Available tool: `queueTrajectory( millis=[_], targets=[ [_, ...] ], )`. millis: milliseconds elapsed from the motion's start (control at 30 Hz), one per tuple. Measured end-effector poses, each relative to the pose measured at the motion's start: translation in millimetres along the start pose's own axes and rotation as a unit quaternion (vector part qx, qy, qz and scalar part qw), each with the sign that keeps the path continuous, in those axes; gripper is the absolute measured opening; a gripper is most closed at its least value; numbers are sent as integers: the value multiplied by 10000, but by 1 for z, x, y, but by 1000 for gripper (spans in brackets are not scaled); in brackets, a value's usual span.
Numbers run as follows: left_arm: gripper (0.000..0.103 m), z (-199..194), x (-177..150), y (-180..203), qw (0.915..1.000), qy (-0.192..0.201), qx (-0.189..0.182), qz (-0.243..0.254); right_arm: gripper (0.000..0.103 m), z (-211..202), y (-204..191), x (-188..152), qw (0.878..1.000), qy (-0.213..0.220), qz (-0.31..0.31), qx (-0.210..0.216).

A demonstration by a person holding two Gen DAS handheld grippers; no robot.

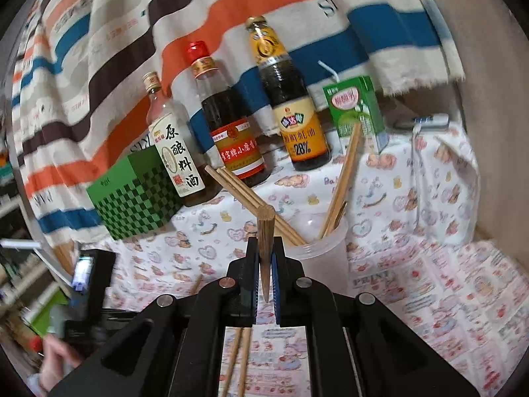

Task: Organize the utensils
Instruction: 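Lift both held chopsticks and carry them toward the clear cup, then lower both held chopsticks into the clear cup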

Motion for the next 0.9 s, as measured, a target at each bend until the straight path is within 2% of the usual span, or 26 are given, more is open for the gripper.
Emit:
queueTrajectory(
  millis=[67,100,200,333,433,467,500,567,600,733,900],
  targets=[
    [18,9,14,1,9999,-20,141,97,8,3,6,1,9996,-125,226,105],
    [23,14,19,0,9995,-71,271,141,8,3,7,1,9994,-151,289,126],
    [36,31,31,-3,9974,-344,597,218,8,2,8,2,9999,22,105,-56],
    [36,48,39,-5,9961,-586,618,235,8,3,6,0,9999,-41,91,-20],
    [36,58,42,-18,9949,-686,731,-49,8,1,5,2,10000,17,31,-40],
    [35,62,42,-21,9951,-728,652,-155,8,1,5,2,10000,36,12,-53],
    [30,64,44,-23,9960,-683,522,-252,8,0,5,3,10000,41,15,-49],
    [14,66,44,-26,9963,-727,178,-431,8,1,6,3,10000,26,54,-38],
    [7,65,43,-29,9960,-750,140,-470,8,1,7,3,10000,20,77,-40],
    [7,51,47,-32,9981,-469,311,-243,8,2,10,5,9999,0,133,-35],
    [6,-16,62,-29,9989,345,239,-208,8,1,9,6,9999,-46,130,-1]
  ],
)
Point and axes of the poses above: each gripper's, at about its wrist camera, not at the fingertips, and z roughly the way its jaws point, y to its right, x to its top, the point moved 8 cm from there along z, roughly the way its jaws point, and after that the axes turned 12 degrees about z, right-handed, at the moved point
